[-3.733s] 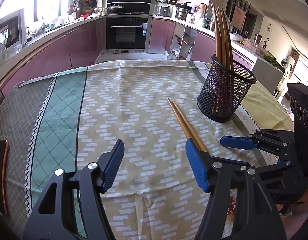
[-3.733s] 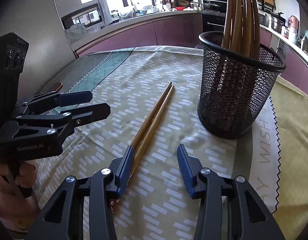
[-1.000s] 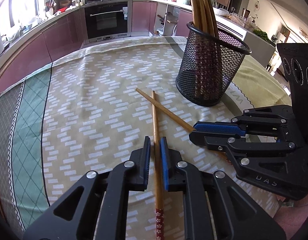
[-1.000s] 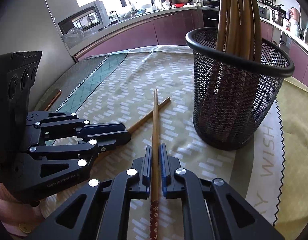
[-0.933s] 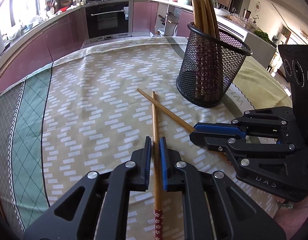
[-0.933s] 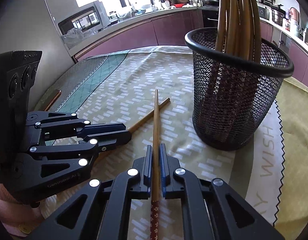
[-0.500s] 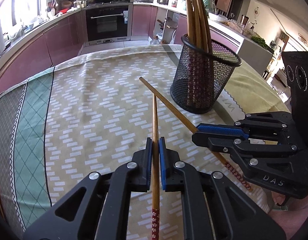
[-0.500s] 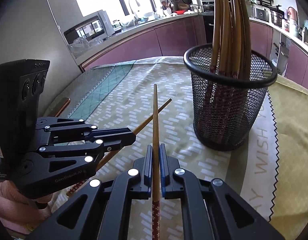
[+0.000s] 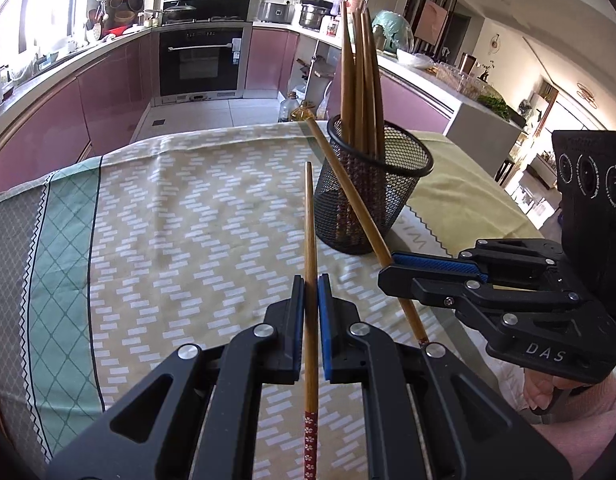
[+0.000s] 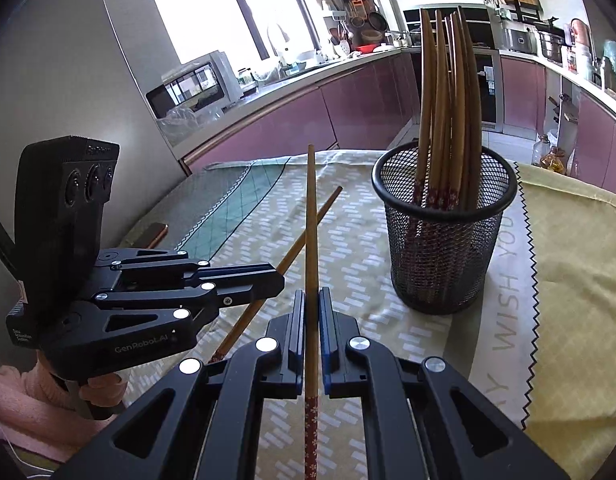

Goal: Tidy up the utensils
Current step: 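Lift the left tool's chopstick upright toward the mesh cup while the right tool raises its chopstick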

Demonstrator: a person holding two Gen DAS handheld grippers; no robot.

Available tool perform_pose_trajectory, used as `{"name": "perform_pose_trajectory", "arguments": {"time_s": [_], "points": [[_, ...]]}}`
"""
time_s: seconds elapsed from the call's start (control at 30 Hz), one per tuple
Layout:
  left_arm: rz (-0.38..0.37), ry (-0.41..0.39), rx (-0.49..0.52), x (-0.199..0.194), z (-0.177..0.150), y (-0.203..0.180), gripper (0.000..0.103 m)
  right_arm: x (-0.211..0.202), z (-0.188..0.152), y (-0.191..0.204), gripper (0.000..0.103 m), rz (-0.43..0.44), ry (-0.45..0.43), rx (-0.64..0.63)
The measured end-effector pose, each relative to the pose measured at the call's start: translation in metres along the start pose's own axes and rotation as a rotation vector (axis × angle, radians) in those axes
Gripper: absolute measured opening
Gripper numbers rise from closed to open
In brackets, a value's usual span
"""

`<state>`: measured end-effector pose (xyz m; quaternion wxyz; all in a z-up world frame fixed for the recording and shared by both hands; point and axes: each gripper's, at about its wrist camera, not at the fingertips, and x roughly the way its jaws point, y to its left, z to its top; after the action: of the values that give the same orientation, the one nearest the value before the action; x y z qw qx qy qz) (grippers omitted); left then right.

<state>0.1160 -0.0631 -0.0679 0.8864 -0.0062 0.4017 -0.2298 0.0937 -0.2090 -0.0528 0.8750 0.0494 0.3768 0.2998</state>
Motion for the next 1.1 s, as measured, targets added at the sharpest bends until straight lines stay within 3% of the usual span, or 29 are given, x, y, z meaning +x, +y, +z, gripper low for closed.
{"name": "perform_pose_trajectory", "arguments": {"time_s": [1.1], "points": [[-0.081, -0.106, -0.020, -0.038, 0.014, -0.007, 0.008, -0.043, 0.010, -0.018, 0.006, 0.005, -0.118, 0.041]]}}
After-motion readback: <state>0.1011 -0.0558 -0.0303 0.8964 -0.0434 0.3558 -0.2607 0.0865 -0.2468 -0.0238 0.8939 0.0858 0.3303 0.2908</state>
